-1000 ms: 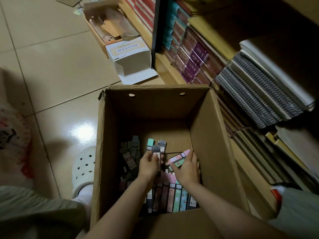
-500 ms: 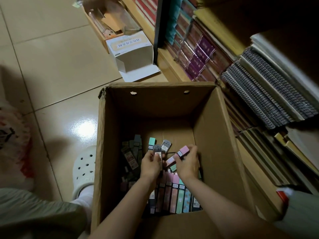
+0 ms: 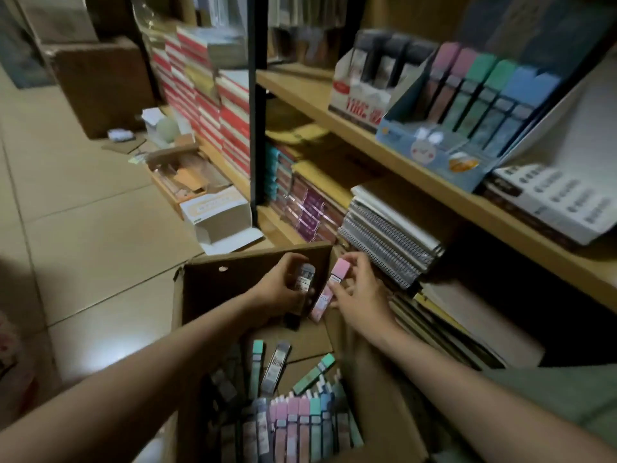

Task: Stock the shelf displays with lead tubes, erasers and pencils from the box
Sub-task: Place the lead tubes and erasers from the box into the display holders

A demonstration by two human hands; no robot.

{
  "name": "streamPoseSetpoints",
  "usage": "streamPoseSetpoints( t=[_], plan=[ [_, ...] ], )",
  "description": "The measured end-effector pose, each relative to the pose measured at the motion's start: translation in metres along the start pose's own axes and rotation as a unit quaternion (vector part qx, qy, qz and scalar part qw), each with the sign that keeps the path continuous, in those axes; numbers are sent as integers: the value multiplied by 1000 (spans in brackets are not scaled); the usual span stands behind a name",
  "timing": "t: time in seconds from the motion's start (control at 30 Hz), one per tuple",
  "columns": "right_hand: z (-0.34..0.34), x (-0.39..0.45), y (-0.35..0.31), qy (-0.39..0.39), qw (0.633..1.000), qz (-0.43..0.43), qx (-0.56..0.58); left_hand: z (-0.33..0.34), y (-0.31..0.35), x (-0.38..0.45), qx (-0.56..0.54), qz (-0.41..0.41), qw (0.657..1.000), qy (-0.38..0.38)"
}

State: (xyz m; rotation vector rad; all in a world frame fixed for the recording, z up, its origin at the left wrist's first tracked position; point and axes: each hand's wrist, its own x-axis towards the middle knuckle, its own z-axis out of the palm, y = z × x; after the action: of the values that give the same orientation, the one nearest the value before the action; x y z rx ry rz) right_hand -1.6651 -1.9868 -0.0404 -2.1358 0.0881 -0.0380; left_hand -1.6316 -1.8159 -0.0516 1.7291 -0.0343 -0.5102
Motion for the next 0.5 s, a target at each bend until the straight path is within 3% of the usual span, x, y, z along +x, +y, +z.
streamPoseSetpoints(
  t=[0.27,0.5],
  plan=[
    [-120,-8,-86,92,989,-119,8,16,140,-25,-42,158,985,-56],
    [-192,-26,-140,166,956,-205,-129,33,201,-34,-62,219,967,-114]
  ],
)
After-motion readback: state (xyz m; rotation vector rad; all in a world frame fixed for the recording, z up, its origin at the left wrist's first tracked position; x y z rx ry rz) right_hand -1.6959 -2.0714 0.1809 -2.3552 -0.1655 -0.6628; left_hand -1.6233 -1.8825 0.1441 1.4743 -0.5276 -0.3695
